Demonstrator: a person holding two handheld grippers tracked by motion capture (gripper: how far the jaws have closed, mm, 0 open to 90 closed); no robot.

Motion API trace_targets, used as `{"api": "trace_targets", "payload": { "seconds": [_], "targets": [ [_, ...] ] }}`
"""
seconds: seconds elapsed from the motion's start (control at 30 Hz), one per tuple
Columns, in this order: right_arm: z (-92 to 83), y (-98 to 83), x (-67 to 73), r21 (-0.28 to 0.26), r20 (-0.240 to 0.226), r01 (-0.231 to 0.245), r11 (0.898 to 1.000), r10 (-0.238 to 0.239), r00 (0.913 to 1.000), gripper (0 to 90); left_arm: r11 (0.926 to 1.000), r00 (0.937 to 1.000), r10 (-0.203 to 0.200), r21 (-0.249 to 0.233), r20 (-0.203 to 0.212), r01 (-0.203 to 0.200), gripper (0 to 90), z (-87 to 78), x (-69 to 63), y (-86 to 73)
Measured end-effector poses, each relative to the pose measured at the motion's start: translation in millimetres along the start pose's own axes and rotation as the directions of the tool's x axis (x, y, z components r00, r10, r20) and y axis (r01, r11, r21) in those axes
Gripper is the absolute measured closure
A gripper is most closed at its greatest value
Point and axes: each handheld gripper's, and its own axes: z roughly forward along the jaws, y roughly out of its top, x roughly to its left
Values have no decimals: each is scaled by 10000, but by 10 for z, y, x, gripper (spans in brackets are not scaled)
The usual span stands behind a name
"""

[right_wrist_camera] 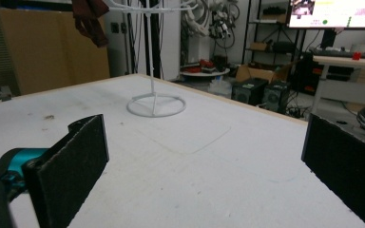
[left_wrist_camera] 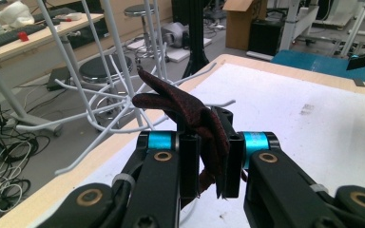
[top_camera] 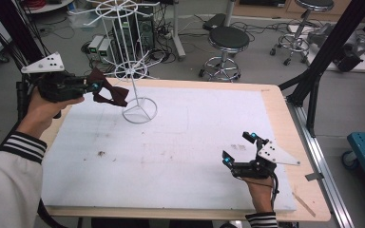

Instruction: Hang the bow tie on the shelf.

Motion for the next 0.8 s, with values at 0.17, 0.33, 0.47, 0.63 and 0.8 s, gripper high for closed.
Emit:
{"api": "trace_targets", "payload": {
  "seconds": [0.17,0.33,0.47,0.63,0.8],
  "targets": [
    [13,-90,7,-24,85,-77,10000,77,9999,9,9999,10000,80,142,42,-81,819,85,43,46],
    [9,-156,14,-179,166,7,9998,-4,9999,9,9993,9999,130,336,98,-133,819,158,85,79],
    [20,-203,16,-205,254,21,9998,-16,9997,9,9994,9999,95,339,71,-98,819,203,111,94],
    [42,-261,10,-136,304,-69,9999,73,9995,9,9979,9999,130,641,16,-131,819,267,130,72],
    [53,-299,9,-235,371,-96,9997,104,9993,9,9954,9996,276,913,88,-283,820,348,130,80]
  ]
}}
